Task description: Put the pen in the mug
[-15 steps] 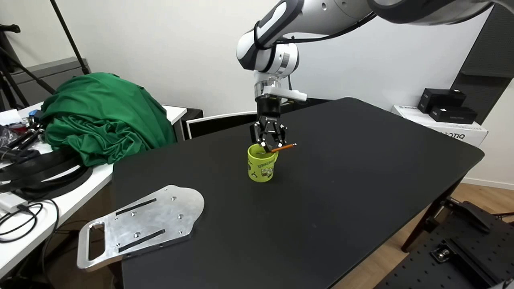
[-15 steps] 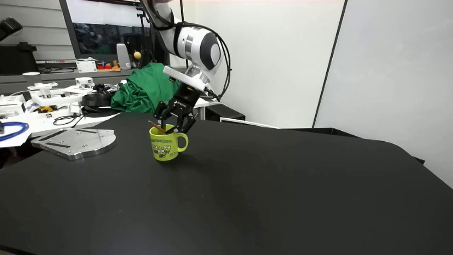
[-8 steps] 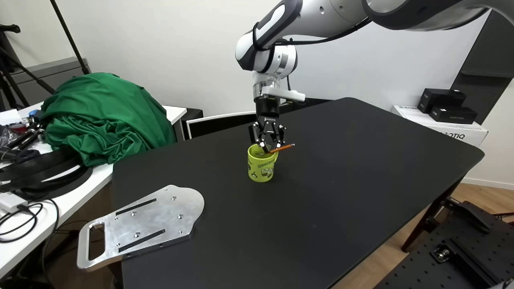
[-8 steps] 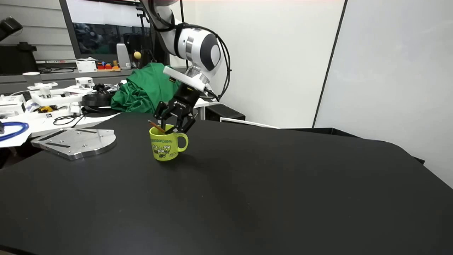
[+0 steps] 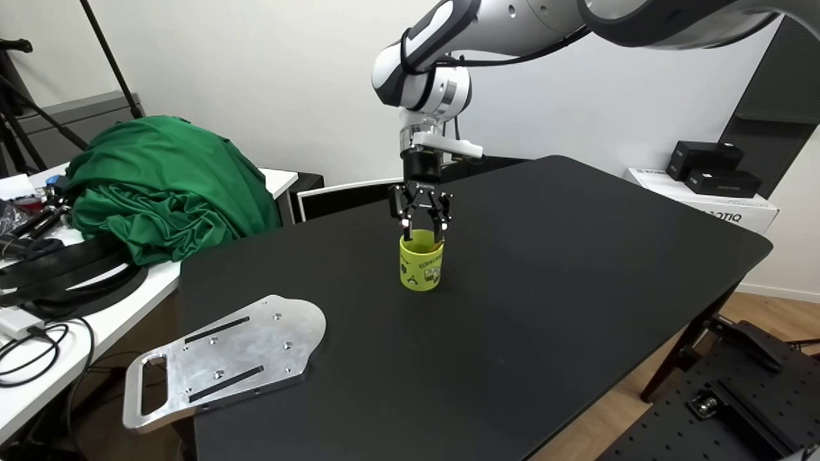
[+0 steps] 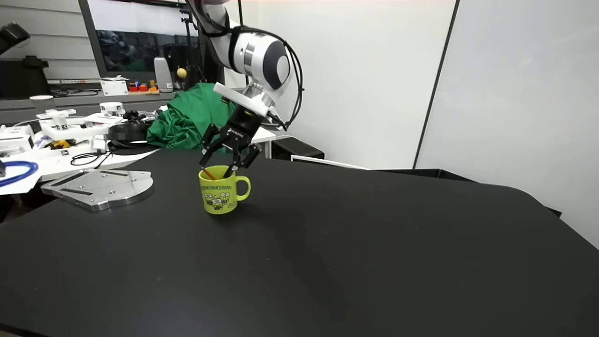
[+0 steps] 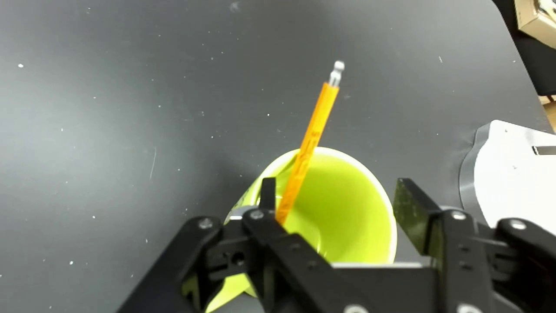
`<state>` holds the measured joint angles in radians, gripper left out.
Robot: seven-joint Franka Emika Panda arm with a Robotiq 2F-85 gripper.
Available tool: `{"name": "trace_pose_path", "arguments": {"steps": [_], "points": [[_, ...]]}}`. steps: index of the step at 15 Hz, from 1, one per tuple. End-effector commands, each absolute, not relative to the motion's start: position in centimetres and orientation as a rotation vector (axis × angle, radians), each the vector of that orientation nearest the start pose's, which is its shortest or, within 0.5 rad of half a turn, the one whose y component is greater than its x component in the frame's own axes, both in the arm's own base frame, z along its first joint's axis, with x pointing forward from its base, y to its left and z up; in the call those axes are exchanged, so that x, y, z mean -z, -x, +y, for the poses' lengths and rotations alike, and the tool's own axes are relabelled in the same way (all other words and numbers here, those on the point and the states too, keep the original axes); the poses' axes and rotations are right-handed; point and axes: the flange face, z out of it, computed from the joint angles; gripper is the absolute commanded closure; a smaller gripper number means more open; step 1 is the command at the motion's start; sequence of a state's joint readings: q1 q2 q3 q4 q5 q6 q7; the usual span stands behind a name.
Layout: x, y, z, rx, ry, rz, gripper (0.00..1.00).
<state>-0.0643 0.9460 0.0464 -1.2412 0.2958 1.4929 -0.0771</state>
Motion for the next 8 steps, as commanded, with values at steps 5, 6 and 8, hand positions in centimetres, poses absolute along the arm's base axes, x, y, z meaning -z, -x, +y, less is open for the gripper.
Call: {"name": "trace_pose_path", "arguments": {"steps": [5, 6, 8], "points": [[-18.4, -67.4, 1.9, -0.917, 2.619, 0.057, 0.00], [-19.4, -67.3, 2.1, -0.911, 2.619, 0.042, 0.00], [-21.7, -67.2, 2.5, -0.895, 2.620, 0.020, 0.00]]}}
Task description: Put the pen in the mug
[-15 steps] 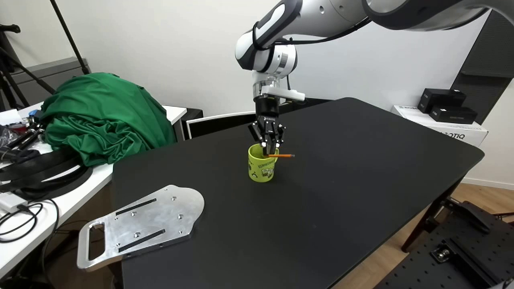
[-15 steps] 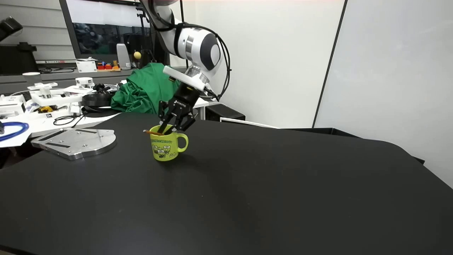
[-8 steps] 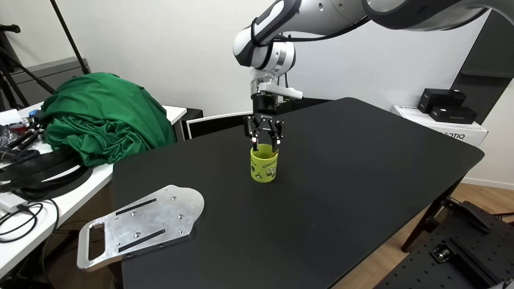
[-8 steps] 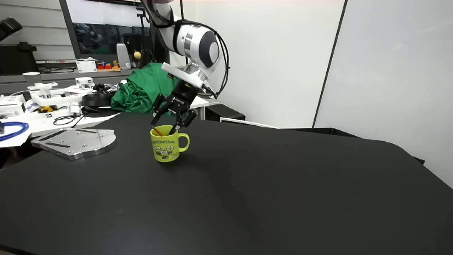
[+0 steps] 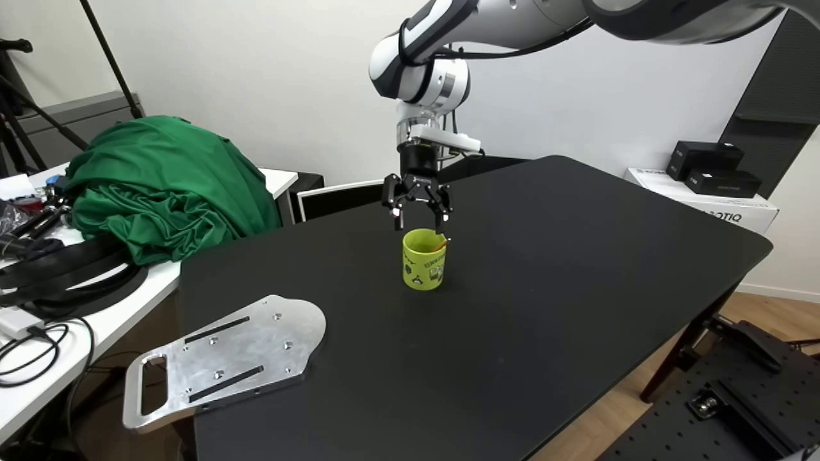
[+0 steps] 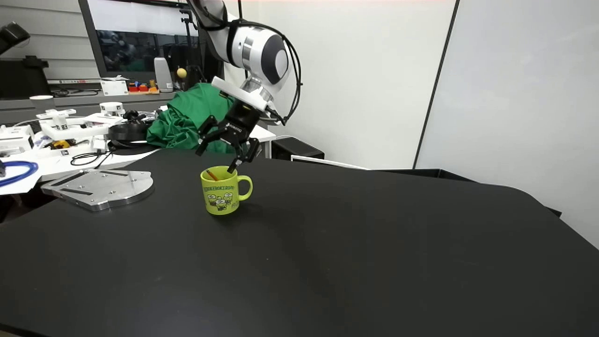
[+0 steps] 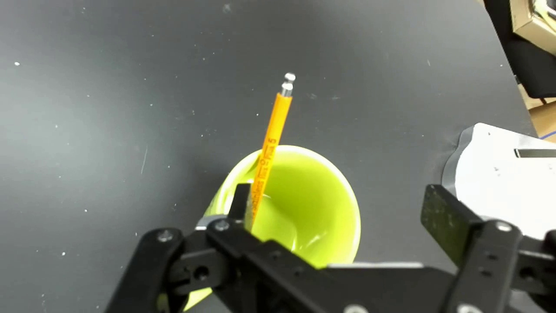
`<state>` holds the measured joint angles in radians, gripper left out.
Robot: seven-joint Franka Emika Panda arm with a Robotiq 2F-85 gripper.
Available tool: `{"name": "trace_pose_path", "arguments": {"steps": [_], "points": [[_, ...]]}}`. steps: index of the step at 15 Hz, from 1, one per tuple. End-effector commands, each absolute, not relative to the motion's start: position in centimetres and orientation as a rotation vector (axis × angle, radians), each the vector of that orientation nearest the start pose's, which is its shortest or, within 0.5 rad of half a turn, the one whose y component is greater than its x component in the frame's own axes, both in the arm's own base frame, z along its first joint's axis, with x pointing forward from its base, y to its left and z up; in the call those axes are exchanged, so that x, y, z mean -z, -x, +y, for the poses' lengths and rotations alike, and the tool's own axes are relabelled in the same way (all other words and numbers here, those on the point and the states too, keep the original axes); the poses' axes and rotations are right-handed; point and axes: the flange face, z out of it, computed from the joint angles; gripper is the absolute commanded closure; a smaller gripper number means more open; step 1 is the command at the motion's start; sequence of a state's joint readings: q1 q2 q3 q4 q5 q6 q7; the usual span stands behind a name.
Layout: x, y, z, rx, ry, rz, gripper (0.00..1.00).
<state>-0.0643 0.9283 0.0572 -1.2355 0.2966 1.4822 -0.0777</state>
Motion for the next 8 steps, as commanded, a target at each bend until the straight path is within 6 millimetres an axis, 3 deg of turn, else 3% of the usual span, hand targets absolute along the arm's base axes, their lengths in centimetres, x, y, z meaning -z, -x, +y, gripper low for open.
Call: {"name": "trace_pose_path", "arguments": {"steps": [1, 5, 8], "points": [[-23.1, -67.0, 2.6, -0.890, 2.615, 0.010, 0.00], [-30.1, -66.0, 3.5, -0.841, 2.609, -0.054, 0.00], [-36.1, -65.0, 4.1, -0.629, 2.754, -0.135, 0.00]]}}
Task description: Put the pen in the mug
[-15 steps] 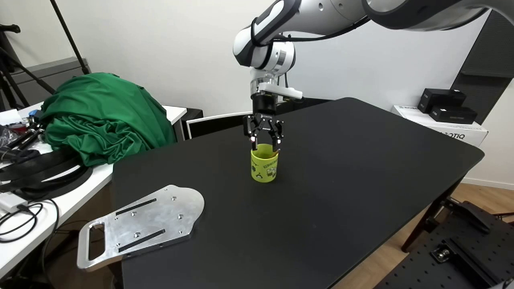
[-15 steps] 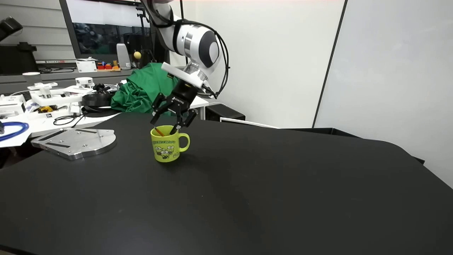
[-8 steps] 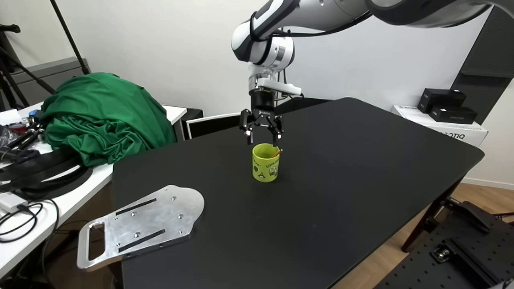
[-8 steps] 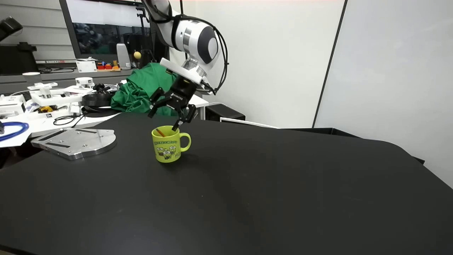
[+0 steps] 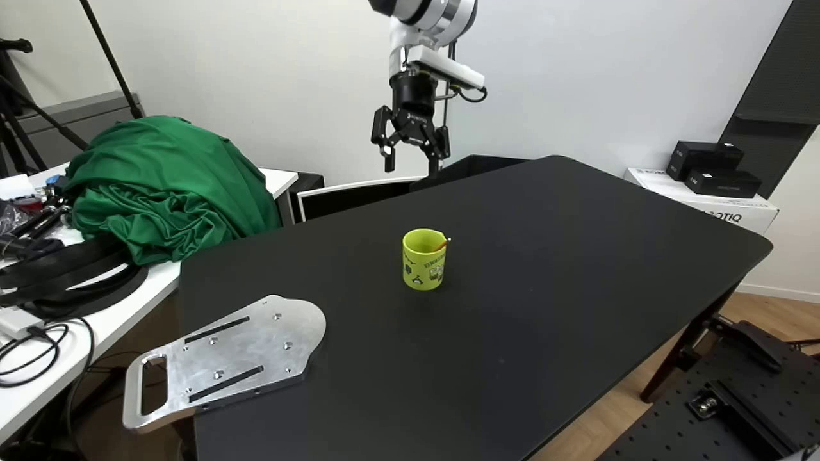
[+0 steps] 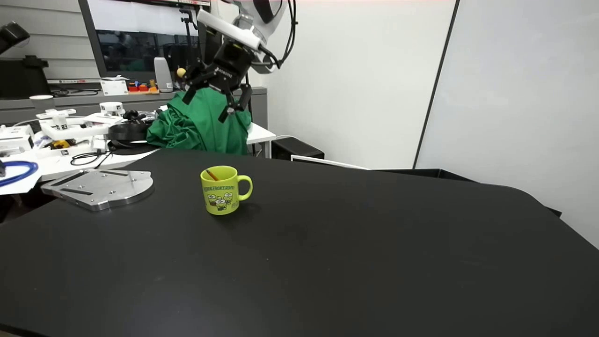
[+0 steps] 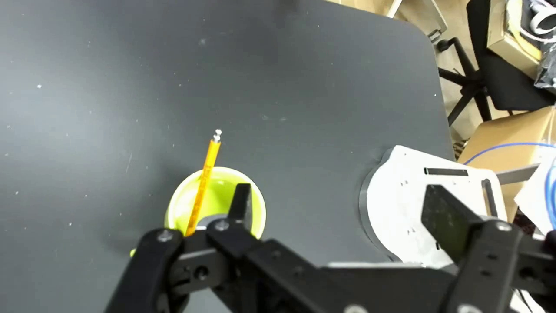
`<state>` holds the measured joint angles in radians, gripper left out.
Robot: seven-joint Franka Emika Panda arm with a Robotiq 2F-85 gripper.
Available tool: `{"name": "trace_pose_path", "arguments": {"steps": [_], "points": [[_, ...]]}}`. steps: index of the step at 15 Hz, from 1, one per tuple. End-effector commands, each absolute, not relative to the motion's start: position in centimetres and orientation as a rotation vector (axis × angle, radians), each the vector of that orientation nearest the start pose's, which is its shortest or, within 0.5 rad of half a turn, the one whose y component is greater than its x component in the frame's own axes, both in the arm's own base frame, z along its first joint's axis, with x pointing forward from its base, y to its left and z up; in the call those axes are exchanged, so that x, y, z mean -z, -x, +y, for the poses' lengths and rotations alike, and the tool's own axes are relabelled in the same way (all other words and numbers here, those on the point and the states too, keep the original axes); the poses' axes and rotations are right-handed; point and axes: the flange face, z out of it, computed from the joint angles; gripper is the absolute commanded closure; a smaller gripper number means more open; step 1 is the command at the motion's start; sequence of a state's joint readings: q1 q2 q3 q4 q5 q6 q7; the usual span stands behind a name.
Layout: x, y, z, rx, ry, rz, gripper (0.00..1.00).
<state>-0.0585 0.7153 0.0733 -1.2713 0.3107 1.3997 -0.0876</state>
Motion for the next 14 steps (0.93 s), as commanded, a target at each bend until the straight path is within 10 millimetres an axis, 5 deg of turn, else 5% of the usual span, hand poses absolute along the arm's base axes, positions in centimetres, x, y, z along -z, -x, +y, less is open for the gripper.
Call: {"name": "trace_pose_path", "arguments": {"steps": [1, 7, 8, 10, 14], "points": [[-37.7, -64.5, 4.3, -0.567, 2.787, -0.164, 0.00], [-44.7, -60.0, 6.5, -0.154, 2.992, -0.326, 0.00], [-43.7, -62.7, 6.5, -0.255, 2.945, -0.289, 0.00], [-44.5, -61.9, 6.9, -0.233, 2.951, -0.304, 0.00], [-43.2, -62.3, 6.6, -0.262, 2.947, -0.296, 0.00]]}}
